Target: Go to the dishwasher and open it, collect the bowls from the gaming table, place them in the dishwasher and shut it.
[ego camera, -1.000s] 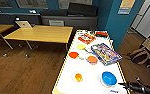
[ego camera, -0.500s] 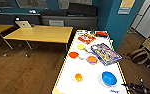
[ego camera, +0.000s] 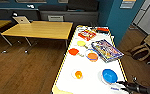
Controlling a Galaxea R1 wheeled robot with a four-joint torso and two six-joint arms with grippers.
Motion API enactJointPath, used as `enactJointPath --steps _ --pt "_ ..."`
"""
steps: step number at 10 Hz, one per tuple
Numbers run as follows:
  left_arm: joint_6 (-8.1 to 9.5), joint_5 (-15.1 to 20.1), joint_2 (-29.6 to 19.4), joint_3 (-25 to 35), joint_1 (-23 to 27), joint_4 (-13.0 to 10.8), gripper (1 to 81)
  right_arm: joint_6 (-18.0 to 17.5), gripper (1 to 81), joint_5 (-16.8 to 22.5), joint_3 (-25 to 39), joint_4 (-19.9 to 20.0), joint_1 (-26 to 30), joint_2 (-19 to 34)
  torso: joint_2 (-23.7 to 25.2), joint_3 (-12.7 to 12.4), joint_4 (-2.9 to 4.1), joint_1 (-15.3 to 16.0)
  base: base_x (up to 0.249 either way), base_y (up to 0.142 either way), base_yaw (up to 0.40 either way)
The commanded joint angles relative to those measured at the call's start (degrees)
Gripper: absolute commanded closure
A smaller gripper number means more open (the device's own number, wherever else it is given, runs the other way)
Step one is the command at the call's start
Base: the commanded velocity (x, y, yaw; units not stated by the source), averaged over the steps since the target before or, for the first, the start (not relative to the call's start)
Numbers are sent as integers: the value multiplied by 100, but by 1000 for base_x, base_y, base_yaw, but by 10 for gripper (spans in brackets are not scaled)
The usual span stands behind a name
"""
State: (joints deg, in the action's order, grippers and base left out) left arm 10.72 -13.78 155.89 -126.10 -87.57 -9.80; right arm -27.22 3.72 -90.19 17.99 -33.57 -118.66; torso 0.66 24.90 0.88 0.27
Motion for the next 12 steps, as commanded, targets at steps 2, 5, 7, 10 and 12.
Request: enactJointPath --steps 2,5,7,10,12 --pt "10 349 -67 68 -55 -4 10 -38 10 173 81 82 662 253 -5 50 0 2 0 0 0" --pt "1 349 -67 68 -55 -4 10 -38 10 190 37 134 899 86 -7 94 0 2 0 0 0" --pt "9 349 -67 68 -46 -4 10 -46 10 208 20 143 1023 68 -7 96 0 5 0 0 0" --pt "10 349 -75 59 -29 5 10 -73 10 208 -165 161 1084 -116 -7 96 0 5 0 0 0" --pt "10 358 -67 6 -37 13 10 -82 10 199 -332 169 1102 -327 -7 99 0 5 0 0 0"
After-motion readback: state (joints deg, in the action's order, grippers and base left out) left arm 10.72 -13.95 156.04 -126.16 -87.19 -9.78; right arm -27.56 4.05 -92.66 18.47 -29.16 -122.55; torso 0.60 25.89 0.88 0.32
